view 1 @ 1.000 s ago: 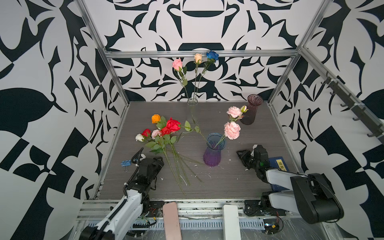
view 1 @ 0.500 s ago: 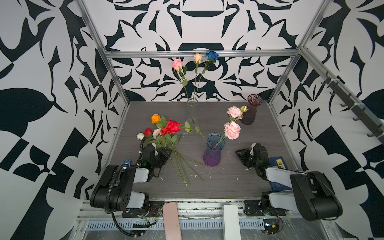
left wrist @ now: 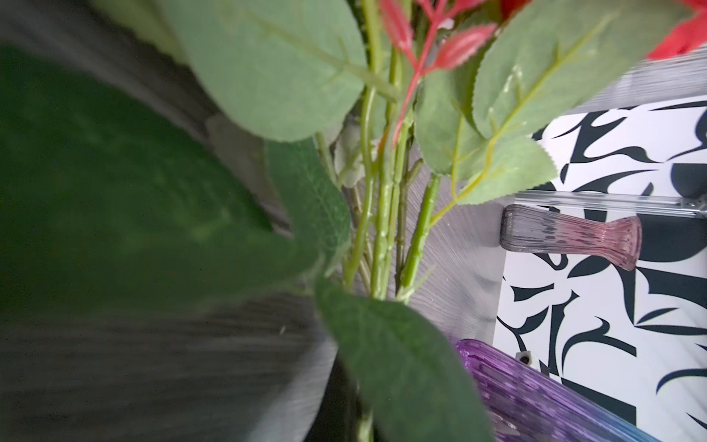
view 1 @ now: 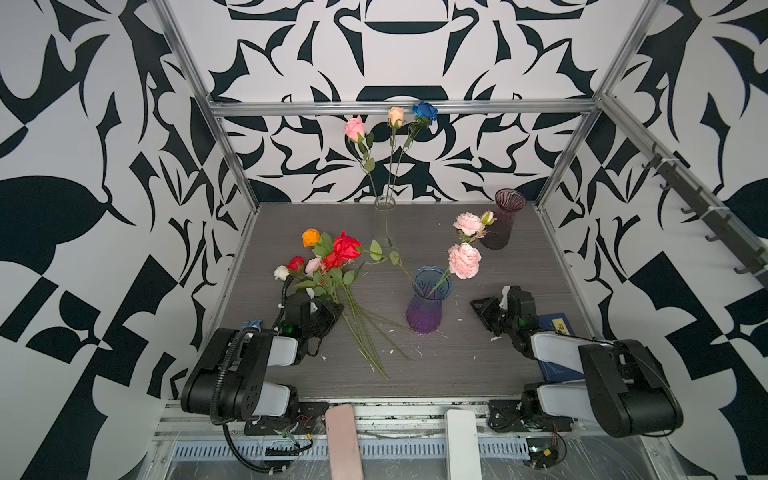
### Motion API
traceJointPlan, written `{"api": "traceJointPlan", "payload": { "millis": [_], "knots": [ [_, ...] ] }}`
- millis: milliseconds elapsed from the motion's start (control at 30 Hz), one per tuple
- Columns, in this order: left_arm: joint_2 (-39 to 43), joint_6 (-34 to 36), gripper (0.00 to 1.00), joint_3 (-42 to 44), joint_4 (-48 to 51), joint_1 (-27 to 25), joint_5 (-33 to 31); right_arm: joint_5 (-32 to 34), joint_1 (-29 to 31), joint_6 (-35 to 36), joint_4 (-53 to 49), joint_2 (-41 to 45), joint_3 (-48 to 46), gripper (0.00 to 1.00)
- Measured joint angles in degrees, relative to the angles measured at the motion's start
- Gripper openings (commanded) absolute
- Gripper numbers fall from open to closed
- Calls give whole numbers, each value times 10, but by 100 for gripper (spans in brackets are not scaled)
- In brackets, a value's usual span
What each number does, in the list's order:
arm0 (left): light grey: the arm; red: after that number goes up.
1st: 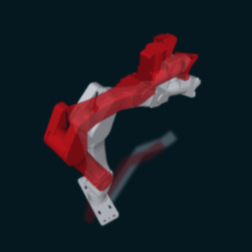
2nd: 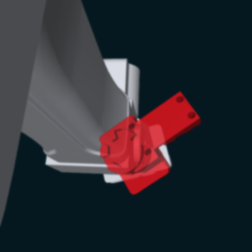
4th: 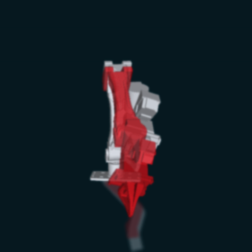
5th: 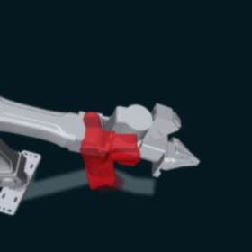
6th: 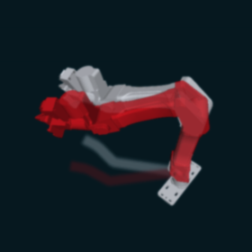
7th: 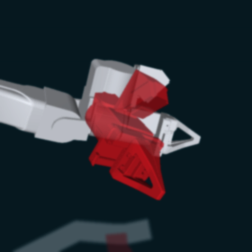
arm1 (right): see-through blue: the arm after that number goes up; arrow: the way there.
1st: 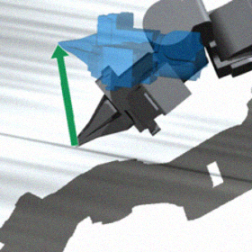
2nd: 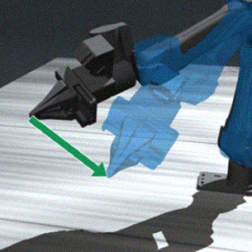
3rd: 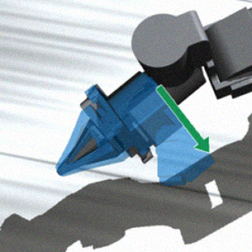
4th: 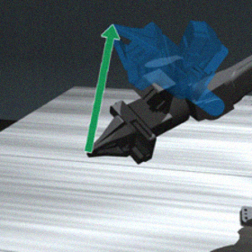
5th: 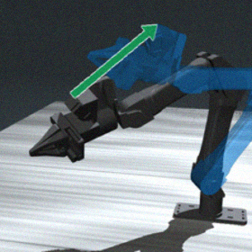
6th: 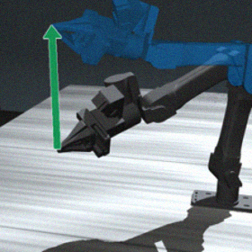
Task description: Arrange the flowers into the vase
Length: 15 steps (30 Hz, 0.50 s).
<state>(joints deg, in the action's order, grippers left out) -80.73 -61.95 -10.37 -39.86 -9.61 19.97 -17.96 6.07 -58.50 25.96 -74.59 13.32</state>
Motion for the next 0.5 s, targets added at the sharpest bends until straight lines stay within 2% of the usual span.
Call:
{"api": "traceJointPlan", "payload": {
  "millis": [133, 233, 433, 500],
  "knots": [
    [59, 10, 0, 0, 43, 0, -1, -1, -1, 1, -3, 2, 0, 36],
    [165, 29, 0, -23, 139, 0, -17, -2, -1, 2, -8, 5, 0, 36],
    [414, 81, 0, -114, 355, 0, -108, -2, -1, 2, -11, 8, -1, 36],
    [468, 95, 0, -141, 398, 0, -131, -2, -1, 2, -10, 8, -2, 36]
  ]
}}
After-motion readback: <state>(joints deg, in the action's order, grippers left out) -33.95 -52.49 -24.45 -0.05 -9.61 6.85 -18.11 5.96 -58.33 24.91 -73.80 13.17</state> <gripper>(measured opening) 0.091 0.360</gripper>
